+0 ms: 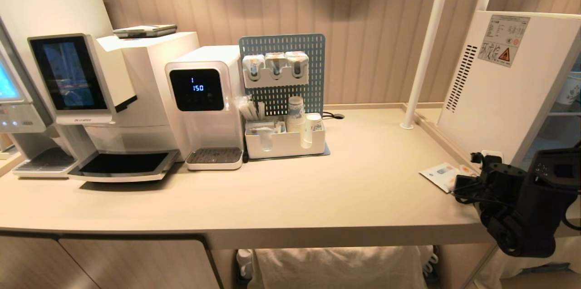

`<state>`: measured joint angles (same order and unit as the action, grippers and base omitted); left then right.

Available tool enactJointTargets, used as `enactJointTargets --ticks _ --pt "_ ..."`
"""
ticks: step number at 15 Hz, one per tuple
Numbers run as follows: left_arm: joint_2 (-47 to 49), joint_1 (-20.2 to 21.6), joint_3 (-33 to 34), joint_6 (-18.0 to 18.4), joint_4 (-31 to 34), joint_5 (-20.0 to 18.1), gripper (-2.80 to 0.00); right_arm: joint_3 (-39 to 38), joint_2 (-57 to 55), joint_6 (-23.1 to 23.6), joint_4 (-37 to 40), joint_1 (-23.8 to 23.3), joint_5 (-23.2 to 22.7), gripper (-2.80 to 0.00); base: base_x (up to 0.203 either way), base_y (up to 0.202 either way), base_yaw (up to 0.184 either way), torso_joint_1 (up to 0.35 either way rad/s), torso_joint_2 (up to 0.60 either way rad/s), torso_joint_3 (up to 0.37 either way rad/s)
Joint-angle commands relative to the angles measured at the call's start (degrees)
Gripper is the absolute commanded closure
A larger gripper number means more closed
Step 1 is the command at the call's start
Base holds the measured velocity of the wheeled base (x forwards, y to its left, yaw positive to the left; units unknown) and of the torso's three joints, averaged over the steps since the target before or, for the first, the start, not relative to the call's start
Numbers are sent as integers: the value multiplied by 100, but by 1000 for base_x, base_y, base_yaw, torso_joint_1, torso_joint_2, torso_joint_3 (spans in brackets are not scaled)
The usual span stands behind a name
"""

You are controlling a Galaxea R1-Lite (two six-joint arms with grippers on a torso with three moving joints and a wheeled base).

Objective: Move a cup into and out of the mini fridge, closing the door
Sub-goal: Place the yoghurt on the table

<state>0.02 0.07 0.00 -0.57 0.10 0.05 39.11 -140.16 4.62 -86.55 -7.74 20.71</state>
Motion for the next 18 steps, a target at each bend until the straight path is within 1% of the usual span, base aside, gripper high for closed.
enactJointTargets --ticks 1,5,7,10,13,15,17,18 --pt "-2 1 9 -4 -1 4 0 -32 41 4 -37 1 6 -280 0 0 0 0 0 0" --pt "-2 1 9 -4 -1 4 0 -70 58 4 -36 9 -14 -280 0 0 0 0 0 0" --pt "-2 1 9 -4 -1 4 0 -70 83 4 80 61 -14 -280 0 0 0 0 0 0" --pt "-2 1 9 -4 -1 4 0 -38 110 13 226 361 10 -280 0 0 0 0 0 0" --pt "-2 1 9 -4 -1 4 0 -168 416 6 425 724 12 -280 0 0 0 0 0 0" --pt "-2 1 9 -4 -1 4 0 -250 573 4 463 871 30 -280 0 0 0 0 0 0" --pt "-2 5 9 -4 -1 4 0 -530 912 -25 469 963 32 -280 0 0 0 0 0 0" --pt "-2 1 9 -4 -1 4 0 -787 1196 -46 462 1025 15 -280 0 0 0 0 0 0"
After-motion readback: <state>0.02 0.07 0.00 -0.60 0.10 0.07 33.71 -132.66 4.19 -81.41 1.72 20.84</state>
